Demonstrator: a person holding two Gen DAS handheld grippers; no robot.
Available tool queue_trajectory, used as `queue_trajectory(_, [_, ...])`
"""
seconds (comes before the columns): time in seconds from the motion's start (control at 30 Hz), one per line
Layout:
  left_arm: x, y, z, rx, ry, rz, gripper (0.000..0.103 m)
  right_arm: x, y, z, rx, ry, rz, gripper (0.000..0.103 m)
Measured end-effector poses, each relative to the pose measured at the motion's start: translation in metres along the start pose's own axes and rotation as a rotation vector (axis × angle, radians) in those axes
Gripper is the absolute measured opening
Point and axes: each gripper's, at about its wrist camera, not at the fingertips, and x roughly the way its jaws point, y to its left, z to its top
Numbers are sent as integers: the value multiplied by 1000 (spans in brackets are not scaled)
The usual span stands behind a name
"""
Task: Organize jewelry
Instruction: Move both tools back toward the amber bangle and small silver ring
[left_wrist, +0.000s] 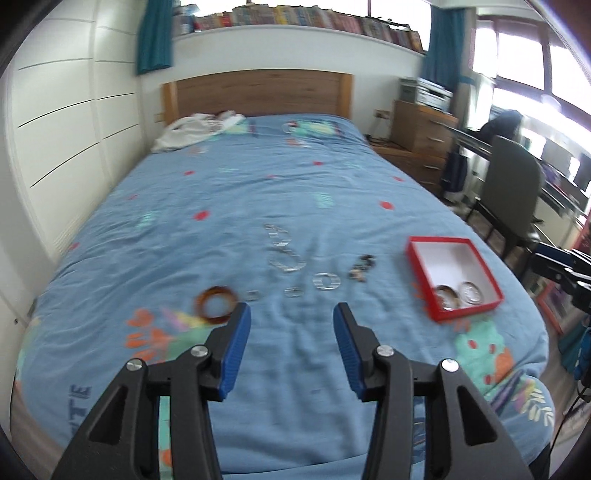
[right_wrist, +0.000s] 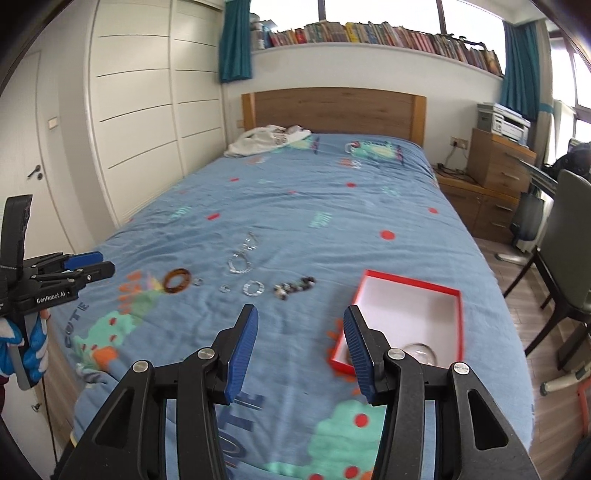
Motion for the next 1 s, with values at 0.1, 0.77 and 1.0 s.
queue_trajectory(0.1, [1,34,-7,-48,7,41,45,12,18,4,-22,3,30,48])
queue_trajectory(0.77, [156,104,-33,-167,152,63,45,199,110,1,-125,189,254,43])
queue_trajectory(1.0, [219,93,-26,-97,212,26,45,268,119,1,-116,256,290,38])
